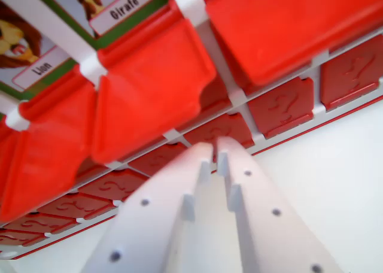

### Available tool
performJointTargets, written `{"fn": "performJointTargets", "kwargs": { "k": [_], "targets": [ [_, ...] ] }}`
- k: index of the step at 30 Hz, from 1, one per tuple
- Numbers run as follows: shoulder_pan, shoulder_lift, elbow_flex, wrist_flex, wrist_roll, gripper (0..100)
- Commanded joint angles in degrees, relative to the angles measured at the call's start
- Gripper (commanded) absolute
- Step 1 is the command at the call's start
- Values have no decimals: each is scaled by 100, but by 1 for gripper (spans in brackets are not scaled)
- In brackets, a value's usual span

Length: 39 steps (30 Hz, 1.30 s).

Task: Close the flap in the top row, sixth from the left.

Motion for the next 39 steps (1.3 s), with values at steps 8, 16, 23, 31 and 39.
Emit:
{"fn": "performJointTargets", "kwargs": {
  "k": [8, 16, 23, 31, 39],
  "targets": [
    [-18, 193, -545, -773, 492, 0],
    [9, 264, -527, -1222, 782, 0],
    [35, 290, -501, -1872, 1230, 0],
    [35, 220, -422, -2707, 1749, 0],
    [-88, 439, -624, -2294, 1195, 0]
  ]
}}
